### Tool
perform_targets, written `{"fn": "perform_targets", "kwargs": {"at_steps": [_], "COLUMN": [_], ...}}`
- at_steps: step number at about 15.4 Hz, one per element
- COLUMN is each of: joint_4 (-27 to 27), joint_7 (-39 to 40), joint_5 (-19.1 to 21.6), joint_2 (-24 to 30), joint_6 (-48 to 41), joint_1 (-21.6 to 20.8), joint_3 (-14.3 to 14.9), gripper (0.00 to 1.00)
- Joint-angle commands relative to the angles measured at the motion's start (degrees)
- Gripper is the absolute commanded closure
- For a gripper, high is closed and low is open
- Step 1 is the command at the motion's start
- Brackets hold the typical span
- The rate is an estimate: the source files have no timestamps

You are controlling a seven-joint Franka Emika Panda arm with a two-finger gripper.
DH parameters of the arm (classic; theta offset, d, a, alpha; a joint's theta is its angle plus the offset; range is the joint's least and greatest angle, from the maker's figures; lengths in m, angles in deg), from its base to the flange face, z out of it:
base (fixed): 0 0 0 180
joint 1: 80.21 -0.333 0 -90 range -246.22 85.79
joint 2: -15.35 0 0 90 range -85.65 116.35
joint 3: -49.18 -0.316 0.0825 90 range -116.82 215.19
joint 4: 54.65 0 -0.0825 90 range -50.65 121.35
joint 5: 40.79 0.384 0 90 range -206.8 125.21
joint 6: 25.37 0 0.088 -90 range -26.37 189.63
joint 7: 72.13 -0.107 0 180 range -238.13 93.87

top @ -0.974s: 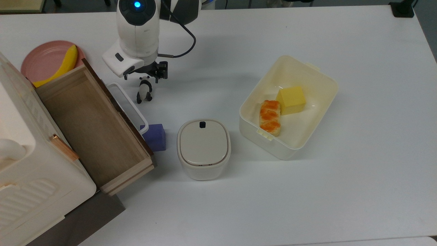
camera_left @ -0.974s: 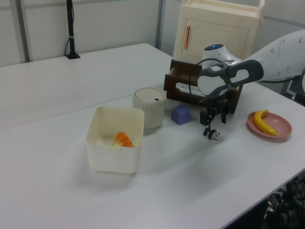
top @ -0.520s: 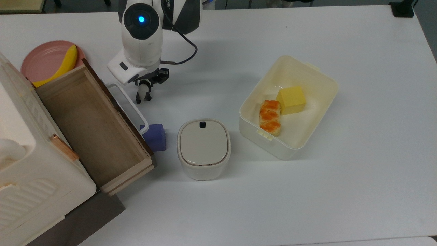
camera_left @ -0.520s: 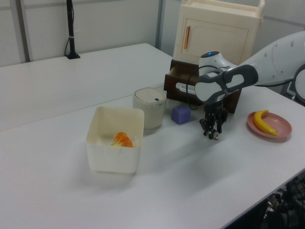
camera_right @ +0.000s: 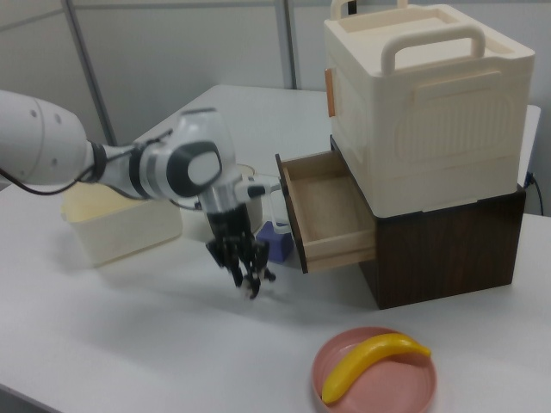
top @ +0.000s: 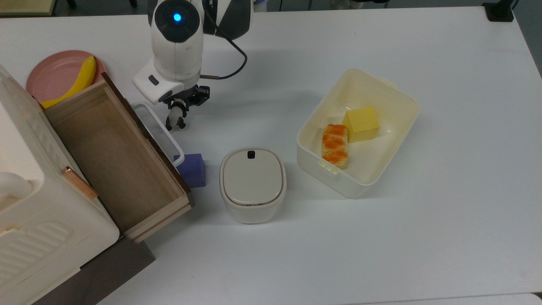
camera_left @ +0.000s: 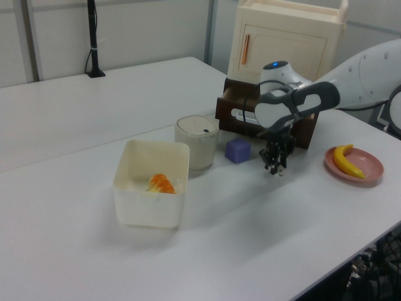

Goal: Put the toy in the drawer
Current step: 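Close the gripper on the panda toy, then lift the panda toy and carry it over the open wooden drawer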

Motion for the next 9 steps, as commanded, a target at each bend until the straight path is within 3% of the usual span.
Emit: {"fn": "perform_targets", "kwargs": {"at_steps": [1,5,9], "joint_4": [-8.1,-18.5,-22.0], "joint_7": [1.4,7.9,6.3], "joint_5": [4.2,14.2,20.3], "joint_2": [3.6,3.5,3.3], "joint_6": [-10.6,-25.0,-22.6], "joint_1": [-2.8,-2.7,-1.5], "joint_3": [-0.8,-0.8,1.7], "gripper": [1.0,1.0,1.0]}}
